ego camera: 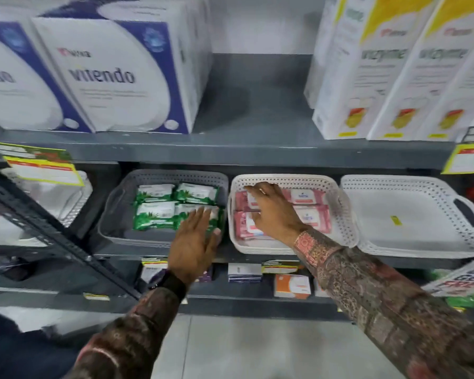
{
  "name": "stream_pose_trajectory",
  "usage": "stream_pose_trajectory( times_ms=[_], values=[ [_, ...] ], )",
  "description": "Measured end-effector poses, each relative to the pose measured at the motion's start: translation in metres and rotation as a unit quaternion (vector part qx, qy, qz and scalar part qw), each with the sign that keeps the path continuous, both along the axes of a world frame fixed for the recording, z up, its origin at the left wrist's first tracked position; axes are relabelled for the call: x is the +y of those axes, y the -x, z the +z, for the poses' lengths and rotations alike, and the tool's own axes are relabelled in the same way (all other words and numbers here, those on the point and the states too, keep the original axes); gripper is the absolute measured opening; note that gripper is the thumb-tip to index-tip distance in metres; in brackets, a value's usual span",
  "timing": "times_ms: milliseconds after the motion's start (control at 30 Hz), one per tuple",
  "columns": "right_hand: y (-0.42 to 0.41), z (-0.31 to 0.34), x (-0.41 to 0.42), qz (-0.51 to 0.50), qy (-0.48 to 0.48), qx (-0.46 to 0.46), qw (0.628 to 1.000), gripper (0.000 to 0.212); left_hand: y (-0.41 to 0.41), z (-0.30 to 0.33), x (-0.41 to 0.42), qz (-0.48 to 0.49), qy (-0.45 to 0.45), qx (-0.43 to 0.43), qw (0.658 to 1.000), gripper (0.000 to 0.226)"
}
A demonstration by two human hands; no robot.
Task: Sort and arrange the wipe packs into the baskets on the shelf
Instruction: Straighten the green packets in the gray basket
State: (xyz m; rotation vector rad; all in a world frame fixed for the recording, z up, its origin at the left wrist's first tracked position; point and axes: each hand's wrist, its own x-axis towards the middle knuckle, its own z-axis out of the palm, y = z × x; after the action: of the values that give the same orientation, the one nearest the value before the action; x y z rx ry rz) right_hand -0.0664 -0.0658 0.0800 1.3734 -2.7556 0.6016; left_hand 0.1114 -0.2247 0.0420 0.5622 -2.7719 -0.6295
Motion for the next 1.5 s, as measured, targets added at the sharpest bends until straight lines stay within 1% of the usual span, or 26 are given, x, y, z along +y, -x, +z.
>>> stream_pose_trajectory(
  times_ms=[100, 167, 233, 267, 333, 367, 433, 467, 500, 633, 767, 967, 1033, 1100, 1167, 1233, 1267, 1300, 1367, 1433, 1500],
  values=[
    [-0.024, 0.003, -0.052, 0.049, -0.006, -0.029, 0.998, 0.071, -0.012, 0.012, -0.064, 0.045, 0.011, 0.000, 0.999, 0.048],
    [-0.035, 0.003, -0.084, 0.078, -0.048, -0.045, 0.995, 0.071, -0.014, 0.016, -0.104, 0.062, 0.029, -0.034, 0.997, 0.046],
    [-0.042, 0.000, -0.117, 0.097, -0.116, -0.063, 0.986, 0.075, -0.013, 0.016, -0.143, 0.058, 0.049, -0.125, 0.989, 0.050],
    [-0.045, -0.002, -0.127, 0.100, -0.152, -0.071, 0.981, 0.079, -0.010, 0.014, -0.156, 0.036, 0.050, -0.169, 0.984, 0.054],
    [-0.050, -0.009, -0.144, 0.094, -0.200, -0.084, 0.972, 0.088, -0.001, 0.008, -0.178, -0.016, 0.015, -0.219, 0.975, 0.061],
    [-0.052, -0.013, -0.151, 0.088, -0.212, -0.085, 0.970, 0.091, 0.004, 0.004, -0.187, -0.036, 0.021, -0.243, 0.969, 0.067],
    [-0.056, -0.021, -0.160, 0.067, -0.215, -0.072, 0.972, 0.088, 0.012, 0.000, -0.198, -0.063, 0.100, -0.275, 0.954, 0.083],
    [-0.057, -0.025, -0.163, 0.056, -0.209, -0.061, 0.974, 0.085, 0.014, -0.002, -0.199, -0.078, 0.141, -0.276, 0.948, 0.088],
    [-0.059, -0.029, -0.165, 0.047, -0.204, -0.050, 0.977, 0.082, 0.015, -0.003, -0.200, -0.079, 0.154, -0.272, 0.947, 0.090],
    [-0.060, -0.038, -0.165, 0.022, -0.185, -0.038, 0.982, 0.078, 0.012, -0.005, -0.206, -0.095, 0.168, -0.241, 0.951, 0.084],
    [-0.061, -0.044, -0.172, -0.004, -0.182, -0.020, 0.983, 0.074, 0.004, -0.005, -0.225, -0.133, 0.169, -0.237, 0.947, 0.085],
    [-0.070, -0.063, -0.184, -0.016, -0.173, 0.009, 0.985, 0.066, -0.005, -0.012, -0.234, -0.123, 0.112, -0.215, 0.962, 0.075],
    [-0.070, -0.068, -0.182, -0.015, -0.177, 0.026, 0.984, 0.068, -0.007, -0.014, -0.234, -0.123, 0.103, -0.210, 0.964, 0.075],
    [-0.069, -0.072, -0.180, -0.010, -0.176, 0.015, 0.984, 0.073, -0.010, -0.014, -0.235, -0.124, 0.087, -0.202, 0.968, 0.074],
    [-0.067, -0.072, -0.181, -0.022, -0.145, -0.017, 0.989, 0.076, -0.009, -0.012, -0.237, -0.101, 0.051, -0.153, 0.982, 0.066],
    [-0.063, -0.072, -0.187, -0.037, -0.093, -0.013, 0.995, 0.073, 0.001, -0.009, -0.237, -0.067, 0.071, -0.070, 0.993, 0.049],
    [-0.059, -0.073, -0.192, -0.038, -0.077, -0.015, 0.996, 0.073, 0.008, -0.009, -0.236, -0.049, 0.082, -0.049, 0.994, 0.044],
    [-0.056, -0.074, -0.199, -0.038, -0.072, -0.032, 0.996, 0.075, 0.015, -0.009, -0.234, -0.039, 0.088, -0.054, 0.994, 0.044],
    [-0.047, -0.078, -0.214, -0.042, -0.091, -0.068, 0.993, 0.080, 0.025, -0.016, -0.227, -0.044, 0.103, -0.130, 0.985, 0.057],
    [-0.041, -0.087, -0.226, -0.049, -0.123, -0.078, 0.988, 0.082, 0.029, -0.027, -0.221, -0.035, 0.110, -0.207, 0.972, 0.068],
    [-0.039, -0.097, -0.230, -0.051, -0.153, -0.088, 0.983, 0.081, 0.030, -0.035, -0.219, -0.023, 0.105, -0.221, 0.969, 0.070]
  ],
)
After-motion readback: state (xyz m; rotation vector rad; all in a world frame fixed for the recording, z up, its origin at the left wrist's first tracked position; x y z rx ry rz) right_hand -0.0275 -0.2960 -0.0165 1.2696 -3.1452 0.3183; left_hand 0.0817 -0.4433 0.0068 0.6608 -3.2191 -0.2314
